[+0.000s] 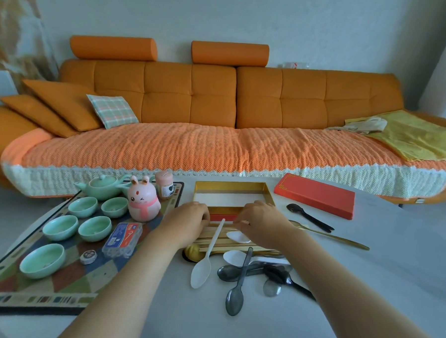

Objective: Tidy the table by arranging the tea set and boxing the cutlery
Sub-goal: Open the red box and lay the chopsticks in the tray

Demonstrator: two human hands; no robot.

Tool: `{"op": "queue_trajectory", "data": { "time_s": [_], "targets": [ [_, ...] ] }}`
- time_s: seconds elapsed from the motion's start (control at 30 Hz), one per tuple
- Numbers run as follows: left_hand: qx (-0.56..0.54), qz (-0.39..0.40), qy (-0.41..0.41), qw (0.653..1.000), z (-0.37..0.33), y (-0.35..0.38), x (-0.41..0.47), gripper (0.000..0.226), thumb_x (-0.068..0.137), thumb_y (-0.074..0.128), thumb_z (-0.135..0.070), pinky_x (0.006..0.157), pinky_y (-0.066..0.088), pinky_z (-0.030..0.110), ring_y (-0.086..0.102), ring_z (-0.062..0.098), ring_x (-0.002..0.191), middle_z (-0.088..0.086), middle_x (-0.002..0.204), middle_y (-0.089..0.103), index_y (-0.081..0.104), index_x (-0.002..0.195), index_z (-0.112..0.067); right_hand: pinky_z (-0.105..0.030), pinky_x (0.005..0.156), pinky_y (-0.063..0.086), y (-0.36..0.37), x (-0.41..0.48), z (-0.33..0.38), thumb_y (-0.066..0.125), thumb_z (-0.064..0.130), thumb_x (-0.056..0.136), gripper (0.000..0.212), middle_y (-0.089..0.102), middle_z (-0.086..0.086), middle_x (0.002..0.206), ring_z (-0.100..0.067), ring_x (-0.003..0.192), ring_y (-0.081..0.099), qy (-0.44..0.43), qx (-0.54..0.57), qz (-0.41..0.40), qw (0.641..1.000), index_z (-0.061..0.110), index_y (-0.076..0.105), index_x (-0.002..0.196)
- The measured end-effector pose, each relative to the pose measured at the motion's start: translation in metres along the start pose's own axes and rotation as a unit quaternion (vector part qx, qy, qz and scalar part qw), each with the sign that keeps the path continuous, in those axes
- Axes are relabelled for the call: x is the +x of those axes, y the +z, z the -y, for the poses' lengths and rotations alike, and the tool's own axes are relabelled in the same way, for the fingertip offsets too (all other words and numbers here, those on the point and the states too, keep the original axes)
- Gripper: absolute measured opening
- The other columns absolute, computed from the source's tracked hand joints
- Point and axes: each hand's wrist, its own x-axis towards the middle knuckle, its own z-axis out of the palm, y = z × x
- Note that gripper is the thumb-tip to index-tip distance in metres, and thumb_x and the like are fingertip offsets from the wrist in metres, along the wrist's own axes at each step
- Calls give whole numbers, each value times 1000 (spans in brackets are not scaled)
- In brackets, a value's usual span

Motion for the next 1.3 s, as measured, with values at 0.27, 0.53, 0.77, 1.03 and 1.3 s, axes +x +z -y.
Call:
{"op": "queue_trajectory", "data": {
  "time_s": [0.27, 0.53, 0.77, 1.03, 1.3],
  "targets": [
    [-37, -83, 14, 996, 7, -8, -2, 14, 96, 56, -24, 76, 51, 31, 61, 15, 93, -9, 104, 67, 62, 109, -26, -35, 83, 52, 1, 9, 6, 47, 21, 100, 27, 68, 1, 106, -19, 89, 61, 48, 80, -61, 994, 21, 70, 112],
    [-22, -113, -21, 993, 19, -13, 0, 22, 96, 53, -24, 77, 50, 34, 57, 17, 105, -8, 113, 62, 66, 113, -28, -23, 63, 47, -16, 13, -13, 51, 14, 99, 23, 68, 1, 96, -13, 71, 57, 117, 129, -167, 971, 16, 72, 110],
    [-95, -157, -14, 983, 12, -3, 22, 28, 99, 49, -14, 76, 52, 43, 59, 20, 99, -2, 103, 64, 68, 117, -22, -42, 93, 47, -7, 17, -26, 54, 10, 94, 29, 65, 1, 113, -23, 105, 56, 98, 70, -196, 973, 20, 69, 117],
    [-18, -183, 10, 983, 16, 16, 32, 33, 95, 57, -17, 91, 44, 40, 48, 23, 111, -4, 118, 60, 64, 127, -25, -42, 94, 42, 6, 26, -34, 47, 11, 98, 32, 69, 3, 113, -22, 104, 60, 103, 13, -157, 982, 28, 71, 112],
    [14, -39, 30, 999, 4, 14, 21, 42, 101, 44, -34, 104, 32, 35, 43, 18, 130, -7, 143, 51, 47, 143, -29, -36, 94, 29, 4, 24, -35, 34, 17, 99, 38, 70, 6, 103, -18, 95, 58, 121, 49, -72, 989, 30, 66, 116]
  ]
}}
